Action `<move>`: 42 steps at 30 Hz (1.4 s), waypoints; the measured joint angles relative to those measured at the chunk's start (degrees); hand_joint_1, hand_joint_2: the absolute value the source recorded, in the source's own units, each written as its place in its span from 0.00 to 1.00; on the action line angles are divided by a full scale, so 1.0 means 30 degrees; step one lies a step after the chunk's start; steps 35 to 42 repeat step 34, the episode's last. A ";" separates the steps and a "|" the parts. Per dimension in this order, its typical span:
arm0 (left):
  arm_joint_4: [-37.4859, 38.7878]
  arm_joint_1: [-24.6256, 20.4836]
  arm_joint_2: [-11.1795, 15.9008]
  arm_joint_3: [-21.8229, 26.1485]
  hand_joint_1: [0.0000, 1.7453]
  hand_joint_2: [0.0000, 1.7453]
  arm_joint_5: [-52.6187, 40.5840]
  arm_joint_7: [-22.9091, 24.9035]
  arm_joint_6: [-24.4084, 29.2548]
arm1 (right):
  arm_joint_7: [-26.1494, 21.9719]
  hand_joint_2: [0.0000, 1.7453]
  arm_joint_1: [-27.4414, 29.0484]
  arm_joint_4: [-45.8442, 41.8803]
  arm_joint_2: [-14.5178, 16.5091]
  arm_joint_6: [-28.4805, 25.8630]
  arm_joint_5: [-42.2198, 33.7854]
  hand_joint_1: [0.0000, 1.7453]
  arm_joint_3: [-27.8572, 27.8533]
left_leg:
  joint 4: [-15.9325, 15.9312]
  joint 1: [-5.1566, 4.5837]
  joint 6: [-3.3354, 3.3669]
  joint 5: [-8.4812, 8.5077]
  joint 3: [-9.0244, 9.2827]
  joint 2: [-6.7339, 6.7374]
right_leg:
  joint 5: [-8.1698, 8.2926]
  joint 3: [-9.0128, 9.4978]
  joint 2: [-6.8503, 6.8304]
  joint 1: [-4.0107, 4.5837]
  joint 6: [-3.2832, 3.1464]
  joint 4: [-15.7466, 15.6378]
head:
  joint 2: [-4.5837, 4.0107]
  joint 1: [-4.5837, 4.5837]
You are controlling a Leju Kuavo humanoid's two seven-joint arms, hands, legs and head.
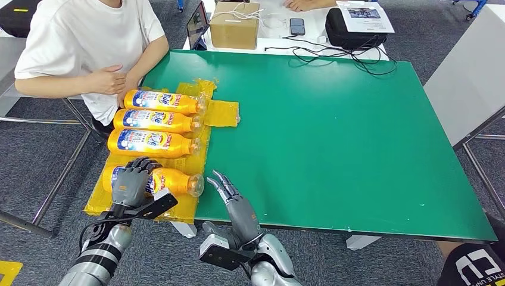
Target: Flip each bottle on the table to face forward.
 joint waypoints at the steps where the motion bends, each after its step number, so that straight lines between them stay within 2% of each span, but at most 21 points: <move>1: 0.0157 -0.0072 -0.0009 -0.0154 0.12 1.00 -0.0080 -0.0139 -0.0017 | -0.0053 0.00 -0.0035 0.0051 0.0016 0.0029 0.0004 0.00 -0.0011 | 0.0000 0.0002 -0.0002 0.0003 0.0006 -0.0017 | -0.0002 0.0009 -0.0010 0.0001 -0.0001 0.0001 | 0.0000 0.0000; 3: 0.0460 -0.0183 -0.0093 -0.0451 0.00 1.00 -0.0160 -0.0279 0.0003 | -0.0138 0.00 -0.0120 0.0158 0.0051 0.0044 0.0011 0.00 -0.0036 | -0.0002 0.0005 -0.0007 0.0008 0.0012 -0.0042 | -0.0003 0.0023 -0.0024 0.0001 -0.0002 0.0002 | 0.0000 0.0004; 9: 0.1113 -0.0408 -0.0506 -0.0912 0.00 1.00 -0.0034 -0.0448 -0.0077 | -0.0186 0.00 -0.0238 0.0444 0.0102 0.0038 -0.0020 0.00 -0.0107 | -0.0001 -0.0001 -0.0003 0.0015 0.0020 -0.0088 | -0.0005 0.0050 -0.0064 -0.0006 -0.0001 0.0000 | 0.0000 0.0005; 11: 0.1287 -0.0578 -0.0548 -0.1114 0.00 1.00 -0.0003 -0.0258 -0.0683 | -0.0207 0.00 -0.0267 0.0541 0.0115 0.0029 -0.0057 0.00 -0.0137 | -0.0002 -0.0002 0.0003 0.0019 0.0026 -0.0128 | -0.0011 0.0066 -0.0111 -0.0007 0.0002 -0.0001 | 0.0000 0.0005; 15: 0.1294 -0.0804 -0.0709 -0.1355 0.00 1.00 0.1666 -0.0544 -0.3439 | -0.0335 0.00 -0.0288 0.0709 0.0140 0.0005 -0.0118 0.00 -0.0293 | -0.0005 -0.0004 0.0008 0.0023 0.0077 -0.0166 | -0.0022 0.0135 -0.0158 -0.0011 0.0010 -0.0004 | 0.0000 0.0002; 22: -0.0434 -0.0245 -0.1563 -0.1253 0.00 1.00 0.7699 -0.1499 -0.9255 | -0.0585 0.00 -0.0326 0.1031 0.0226 -0.0104 -0.0137 0.00 -0.0594 | -0.0008 -0.0004 0.0002 0.0025 0.0146 -0.0159 | -0.0015 0.0195 -0.0158 -0.0008 0.0003 -0.0007 | 0.0000 0.0005; 27: -0.2294 0.0690 -0.2177 -0.1076 0.00 1.00 1.1352 -0.1612 -1.1759 | -0.0599 0.00 -0.0369 0.1284 0.0293 -0.0321 -0.0133 0.00 -0.0721 | -0.0004 0.0000 0.0002 0.0038 0.0119 -0.0131 | 0.0000 0.0157 -0.0152 -0.0002 -0.0002 -0.0004 | 0.0000 0.0005; 32: -0.4311 0.1383 -0.2749 -0.0804 0.00 1.00 1.3939 -0.1439 -1.2655 | -0.0595 0.00 -0.0378 0.1481 0.0324 -0.0475 0.0027 0.00 -0.0907 | 0.0000 0.0000 0.0003 0.0040 0.0045 -0.0109 | 0.0003 0.0085 -0.0149 -0.0001 -0.0002 -0.0002 | 0.0000 0.0005; 42: -0.4761 0.1461 -0.2873 -0.0739 0.00 1.00 1.4192 -0.1350 -1.2723 | -0.0589 0.00 -0.0379 0.1524 0.0329 -0.0487 0.0042 0.00 -0.0920 | 0.0000 0.0000 0.0003 0.0039 0.0028 -0.0109 | 0.0002 0.0071 -0.0149 -0.0001 -0.0002 -0.0002 | 0.0000 0.0003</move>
